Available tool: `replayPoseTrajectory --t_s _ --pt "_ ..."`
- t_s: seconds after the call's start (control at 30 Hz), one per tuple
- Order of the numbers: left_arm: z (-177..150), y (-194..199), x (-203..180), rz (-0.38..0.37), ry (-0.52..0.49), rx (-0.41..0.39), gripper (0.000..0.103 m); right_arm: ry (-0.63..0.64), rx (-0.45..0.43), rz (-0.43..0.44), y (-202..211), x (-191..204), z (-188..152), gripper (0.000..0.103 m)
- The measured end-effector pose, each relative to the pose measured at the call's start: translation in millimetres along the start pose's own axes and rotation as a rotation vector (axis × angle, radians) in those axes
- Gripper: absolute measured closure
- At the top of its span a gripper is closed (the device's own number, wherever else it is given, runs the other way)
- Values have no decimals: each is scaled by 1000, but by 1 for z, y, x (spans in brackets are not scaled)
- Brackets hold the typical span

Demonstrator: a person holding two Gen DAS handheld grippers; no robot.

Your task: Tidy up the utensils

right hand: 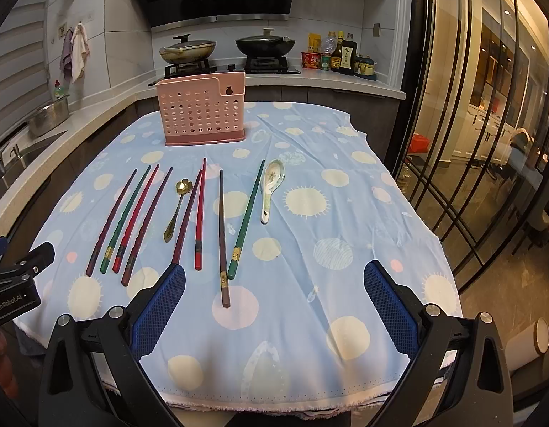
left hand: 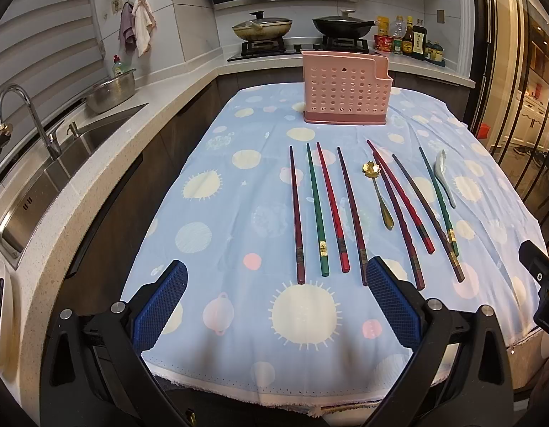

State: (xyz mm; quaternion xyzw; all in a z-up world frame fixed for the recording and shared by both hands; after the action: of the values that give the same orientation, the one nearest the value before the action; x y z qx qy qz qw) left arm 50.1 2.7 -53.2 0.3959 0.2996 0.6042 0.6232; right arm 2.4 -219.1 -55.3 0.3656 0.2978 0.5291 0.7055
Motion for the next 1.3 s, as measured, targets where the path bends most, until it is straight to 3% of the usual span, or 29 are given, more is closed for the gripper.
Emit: replayPoseTrajectory --t_s 1.3 --pt "0 -6 1 -1 2 8 7 -11 -1 3 -2 -2 3 7"
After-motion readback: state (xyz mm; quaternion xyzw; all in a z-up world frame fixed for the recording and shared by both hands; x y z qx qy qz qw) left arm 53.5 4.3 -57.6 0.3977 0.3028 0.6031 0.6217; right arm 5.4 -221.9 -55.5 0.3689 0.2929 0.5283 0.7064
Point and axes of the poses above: each gripper's, at about its wrist camera, not at the fingertips, and y roughly against the way its jaws point, x to its left, z to its top, the point moved 7 cm from there along -y, roughly the way its jaws point, and after that the axes turned 15 degrees about x, right-handed, at the moved point
